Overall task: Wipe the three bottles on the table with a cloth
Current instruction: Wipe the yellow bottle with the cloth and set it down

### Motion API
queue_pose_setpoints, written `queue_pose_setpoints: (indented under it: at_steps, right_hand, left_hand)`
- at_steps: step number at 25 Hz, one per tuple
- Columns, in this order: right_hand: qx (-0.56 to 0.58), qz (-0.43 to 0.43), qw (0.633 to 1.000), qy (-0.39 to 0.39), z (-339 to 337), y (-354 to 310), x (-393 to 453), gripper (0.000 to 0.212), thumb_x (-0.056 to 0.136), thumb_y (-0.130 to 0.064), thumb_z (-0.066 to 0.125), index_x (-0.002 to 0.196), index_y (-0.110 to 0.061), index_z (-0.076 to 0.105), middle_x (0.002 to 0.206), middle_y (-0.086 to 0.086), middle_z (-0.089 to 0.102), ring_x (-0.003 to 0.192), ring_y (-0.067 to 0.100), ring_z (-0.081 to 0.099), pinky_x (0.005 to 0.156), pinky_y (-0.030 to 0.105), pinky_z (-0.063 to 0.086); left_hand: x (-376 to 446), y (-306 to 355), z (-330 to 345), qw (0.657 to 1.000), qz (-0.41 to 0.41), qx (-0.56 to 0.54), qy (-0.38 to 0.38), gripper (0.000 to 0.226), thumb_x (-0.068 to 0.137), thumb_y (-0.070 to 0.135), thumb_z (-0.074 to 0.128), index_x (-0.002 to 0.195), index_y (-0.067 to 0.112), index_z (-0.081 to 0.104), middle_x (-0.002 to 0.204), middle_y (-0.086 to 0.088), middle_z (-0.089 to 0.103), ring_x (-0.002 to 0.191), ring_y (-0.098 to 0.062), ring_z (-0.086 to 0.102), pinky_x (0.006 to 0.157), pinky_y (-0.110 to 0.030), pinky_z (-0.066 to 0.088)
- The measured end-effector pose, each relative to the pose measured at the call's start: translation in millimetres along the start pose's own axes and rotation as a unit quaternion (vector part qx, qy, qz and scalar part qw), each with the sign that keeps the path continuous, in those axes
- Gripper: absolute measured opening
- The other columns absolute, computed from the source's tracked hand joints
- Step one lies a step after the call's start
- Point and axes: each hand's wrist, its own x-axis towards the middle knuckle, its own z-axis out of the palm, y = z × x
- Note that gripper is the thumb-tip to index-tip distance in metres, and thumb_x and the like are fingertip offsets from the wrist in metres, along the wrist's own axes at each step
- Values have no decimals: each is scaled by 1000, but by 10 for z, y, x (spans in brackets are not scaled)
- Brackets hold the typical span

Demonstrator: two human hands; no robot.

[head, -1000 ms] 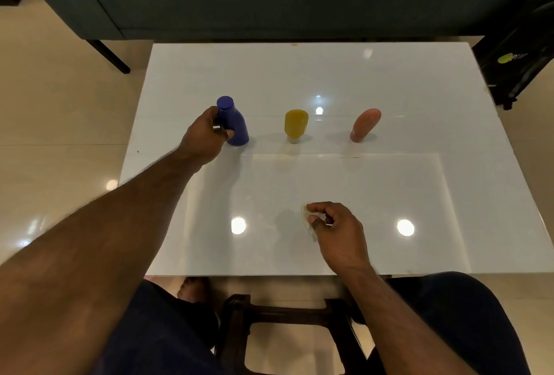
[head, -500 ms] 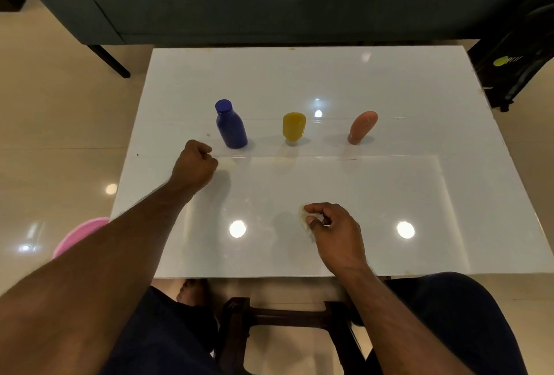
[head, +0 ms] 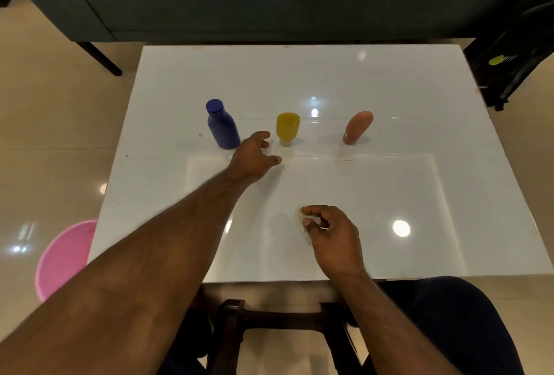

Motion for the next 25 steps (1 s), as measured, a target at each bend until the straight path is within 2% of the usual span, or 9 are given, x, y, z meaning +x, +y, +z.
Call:
queue_pose_setpoints:
  at_steps: [5, 8, 13, 15, 17, 19, 22, 25]
  right_hand:
    - [11, 1, 1000, 6, -17, -3, 14, 19, 89, -14, 64, 103, -27, 69, 102, -19, 64, 97, -11, 56, 77, 3, 44]
    - [10, -1, 1000, 9, -9, -11, 29, 19, 88, -14, 65, 102, -28, 68, 101, -20, 64, 98, -12, 55, 77, 2, 44]
    - [11, -4, 1000, 15, -10, 9, 37, 19, 88, -16, 66, 103, -28, 69, 103, -19, 65, 98, -8, 57, 82, 11, 48]
    - [12, -6, 1000, 17, -23, 27, 35, 20, 88, -15, 66, 103, -27, 69, 103, -18, 65, 98, -9, 57, 84, 12, 49]
    - [33, 2, 999, 15, -38, 6, 46, 21, 88, -14, 66, 101, -30, 69, 104, -18, 66, 97, -9, 57, 83, 12, 49]
    - [101, 33, 994, 14, -68, -41, 68, 21, 87, -13, 67, 98, -31, 70, 101, -16, 69, 93, -4, 61, 84, 18, 52]
    - [234, 82, 968, 23, -155, -152, 64, 22, 86, -7, 68, 97, -25, 72, 97, -9, 72, 92, 9, 67, 83, 33, 57]
    - [251, 57, 966, 25, -244, -289, -73, 22, 86, -8, 68, 99, -26, 72, 98, -8, 72, 94, 14, 67, 81, 35, 57]
  left_hand:
    - [228, 71, 155, 999, 14, -17, 33, 78, 83, 15, 82, 150, 18, 42, 139, -7, 56, 122, -26, 56, 105, -39, 49]
    - [332, 106, 196, 997, 34, -55, 34, 70, 83, 12, 80, 145, 15, 47, 139, -6, 57, 123, -26, 55, 106, -39, 45]
    - [390, 135, 191, 998, 32, -49, 29, 56, 89, 17, 74, 140, 17, 51, 133, -5, 63, 117, -27, 59, 106, -45, 48]
    - [334, 134, 161, 998, 28, -53, 4, 57, 89, 24, 75, 140, 17, 51, 131, -4, 63, 115, -27, 61, 102, -45, 51]
    - [152, 144, 103, 996, 15, -84, -35, 57, 90, 31, 74, 140, 17, 49, 126, -5, 64, 108, -27, 65, 92, -41, 57]
    - [-183, 138, 59, 986, -15, -144, -83, 56, 92, 31, 71, 140, 17, 46, 121, -5, 65, 102, -23, 69, 83, -35, 59]
    - [-797, -35, 55, 955, -69, -252, -141, 50, 94, 23, 69, 139, 18, 47, 122, -8, 65, 104, -24, 71, 85, -36, 59]
    - [-1376, -226, 64, 925, -83, -327, -174, 40, 96, 14, 66, 133, 21, 53, 121, -13, 62, 100, -28, 72, 83, -34, 58]
